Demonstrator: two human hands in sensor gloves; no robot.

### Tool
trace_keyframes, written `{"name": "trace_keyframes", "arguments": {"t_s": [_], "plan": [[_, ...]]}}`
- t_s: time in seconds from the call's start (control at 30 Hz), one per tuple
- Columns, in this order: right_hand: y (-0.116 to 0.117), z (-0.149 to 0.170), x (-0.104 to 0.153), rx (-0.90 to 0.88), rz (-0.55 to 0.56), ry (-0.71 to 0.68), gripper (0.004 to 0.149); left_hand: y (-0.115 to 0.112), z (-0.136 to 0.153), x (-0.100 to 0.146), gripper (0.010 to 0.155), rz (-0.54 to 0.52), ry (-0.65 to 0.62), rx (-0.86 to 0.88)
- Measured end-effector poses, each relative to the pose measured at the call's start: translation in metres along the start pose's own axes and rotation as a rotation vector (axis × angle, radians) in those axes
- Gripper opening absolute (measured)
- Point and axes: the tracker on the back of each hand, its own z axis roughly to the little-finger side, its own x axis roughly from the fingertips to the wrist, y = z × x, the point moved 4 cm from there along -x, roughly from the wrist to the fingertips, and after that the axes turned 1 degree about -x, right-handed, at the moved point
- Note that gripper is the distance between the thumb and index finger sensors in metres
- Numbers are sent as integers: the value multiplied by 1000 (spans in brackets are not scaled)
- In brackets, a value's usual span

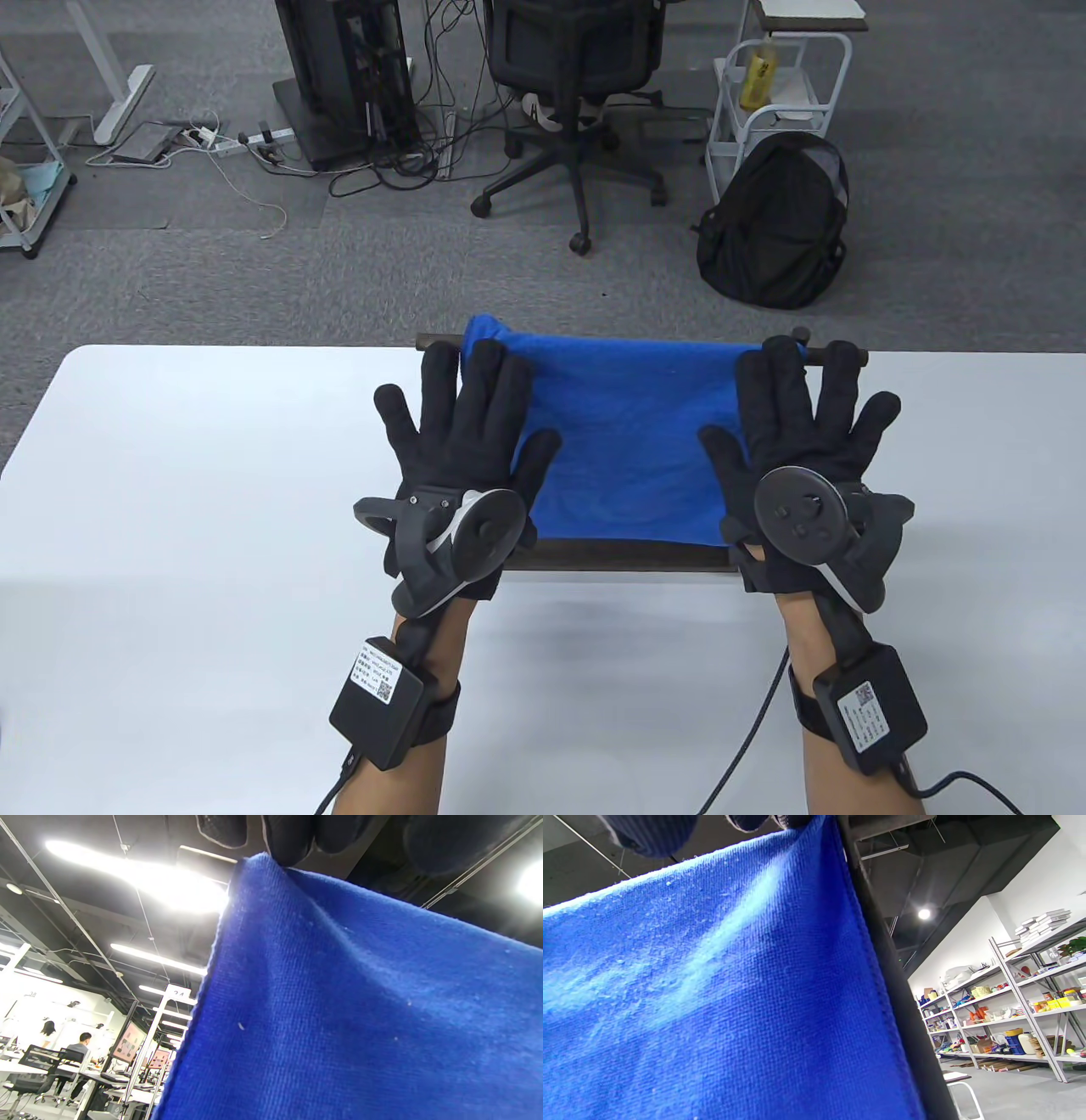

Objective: Drape rectangular towel over desktop hanging rack bar

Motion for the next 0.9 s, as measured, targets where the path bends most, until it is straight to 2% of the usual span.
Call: {"name": "trace_keyframes", "arguments": {"t_s": [0.17,0.3,0.37,0.6,0.77,0.9], "plan": [[-1,-5,1,-14,17,-28,74,-1,-2,0,69,19,-12,-16],[8,-11,2,32,-1,-50,75,-4,-15,2,69,-10,-31,-58],[10,-7,2,35,-8,-36,75,-7,-14,1,68,11,-26,-75],[4,1,1,22,4,-8,73,-9,2,0,68,24,22,-64],[1,-1,1,16,5,-15,74,-7,-4,1,69,15,5,-56],[-11,-6,3,-23,35,-33,74,4,-19,3,69,-17,-40,-49]]}}
